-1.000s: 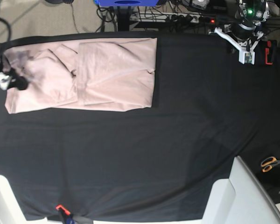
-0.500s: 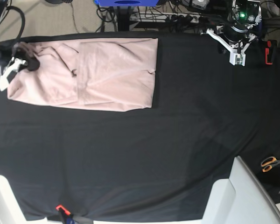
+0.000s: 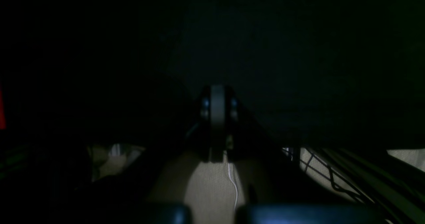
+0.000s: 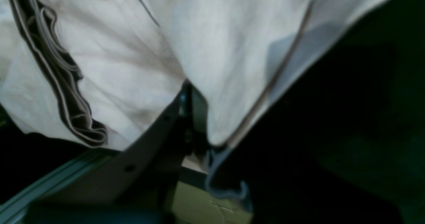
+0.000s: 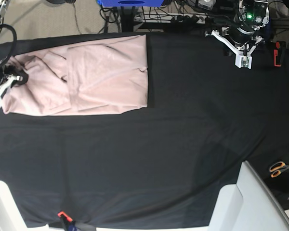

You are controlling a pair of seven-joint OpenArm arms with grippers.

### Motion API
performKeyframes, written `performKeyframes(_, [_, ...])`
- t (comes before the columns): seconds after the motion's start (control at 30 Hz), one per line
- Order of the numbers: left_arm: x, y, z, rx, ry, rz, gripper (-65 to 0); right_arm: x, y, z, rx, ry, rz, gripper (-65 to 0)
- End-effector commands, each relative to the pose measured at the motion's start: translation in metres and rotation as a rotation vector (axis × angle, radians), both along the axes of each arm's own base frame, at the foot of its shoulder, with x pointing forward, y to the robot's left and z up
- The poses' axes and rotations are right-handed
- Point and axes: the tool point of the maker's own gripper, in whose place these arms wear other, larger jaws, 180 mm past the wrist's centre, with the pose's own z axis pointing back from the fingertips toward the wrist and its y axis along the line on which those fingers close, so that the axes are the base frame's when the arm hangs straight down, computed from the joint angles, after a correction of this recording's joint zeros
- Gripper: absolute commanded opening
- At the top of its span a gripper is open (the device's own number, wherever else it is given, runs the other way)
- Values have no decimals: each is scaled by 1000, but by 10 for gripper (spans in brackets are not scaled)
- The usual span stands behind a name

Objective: Fold the T-shirt properly
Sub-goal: 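Lift the strip end with the right gripper and fold it over the folded half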

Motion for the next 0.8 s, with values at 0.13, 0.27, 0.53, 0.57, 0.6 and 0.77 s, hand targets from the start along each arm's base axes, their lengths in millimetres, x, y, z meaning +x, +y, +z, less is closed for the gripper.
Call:
performKeyframes(0.13, [5, 7, 7, 18, -29, 0, -650, 20, -11, 28, -163, -88, 97, -645])
performKeyframes(0.27, [6, 7, 8, 20, -32, 0, -650, 21, 11, 49, -327, -155, 221, -645])
performKeyframes(0.53, [13, 4, 9, 15, -45, -6, -650, 19, 91, 62, -672, -163, 447, -647])
performKeyframes(0.57, [14, 4, 9, 15, -46, -6, -650, 20, 102, 63, -710, -178, 459, -647])
performKeyframes(0.6, [15, 4, 10, 15, -49, -7, -650, 19, 110, 62, -750, -181, 467, -647])
performKeyframes(0.77, [17, 4, 10, 14, -54, -6, -650, 16, 154, 63, -898, -206, 527, -647])
